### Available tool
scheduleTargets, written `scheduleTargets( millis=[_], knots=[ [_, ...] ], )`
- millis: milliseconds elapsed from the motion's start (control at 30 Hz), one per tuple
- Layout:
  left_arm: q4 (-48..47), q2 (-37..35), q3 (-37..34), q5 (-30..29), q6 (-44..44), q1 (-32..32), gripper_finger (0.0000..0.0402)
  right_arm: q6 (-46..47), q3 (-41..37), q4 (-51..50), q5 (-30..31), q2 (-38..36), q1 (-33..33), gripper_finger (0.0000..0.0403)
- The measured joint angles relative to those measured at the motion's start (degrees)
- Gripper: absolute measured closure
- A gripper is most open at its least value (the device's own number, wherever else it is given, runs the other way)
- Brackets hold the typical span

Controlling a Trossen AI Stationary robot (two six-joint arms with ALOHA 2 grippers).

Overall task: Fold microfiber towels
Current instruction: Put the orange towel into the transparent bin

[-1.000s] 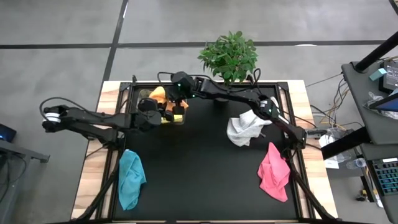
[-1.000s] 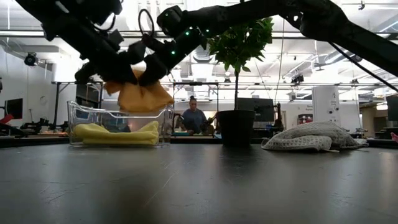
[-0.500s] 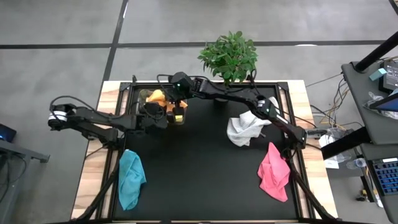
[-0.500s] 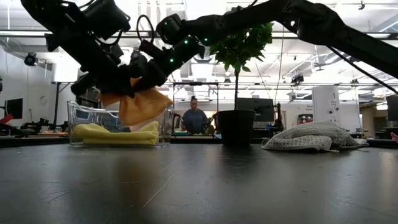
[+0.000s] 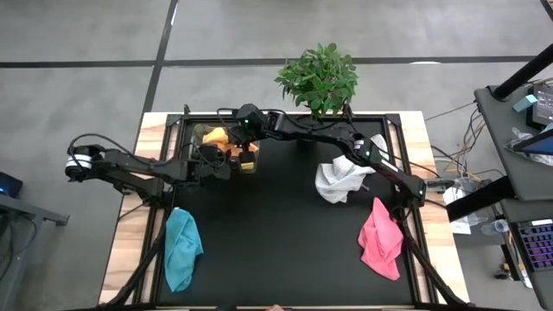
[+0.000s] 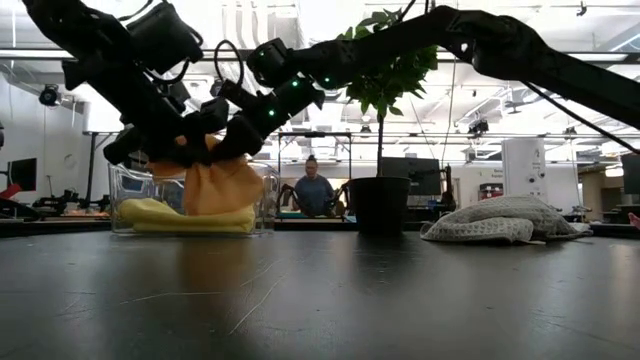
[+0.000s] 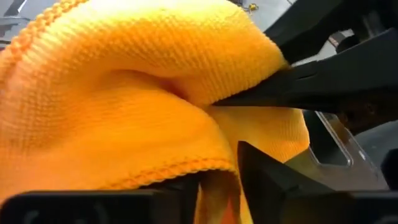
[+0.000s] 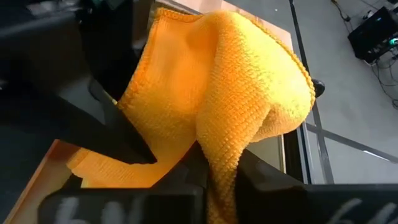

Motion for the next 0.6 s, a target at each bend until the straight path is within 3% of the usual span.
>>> scheduleTargets(
  millis=[333,600],
  knots=[
    [-2.3,-2.0,-0.1,4.1,0.1,0.0,0.0237,0.7,0.0,2.6,0.2,1.0,-0.1,0.0286],
    [-11.1,-8.1,-0.2,8.2,1.3,0.0,0.0223,2.1,0.0,2.5,0.9,1.0,-1.3,0.0263]
  ],
)
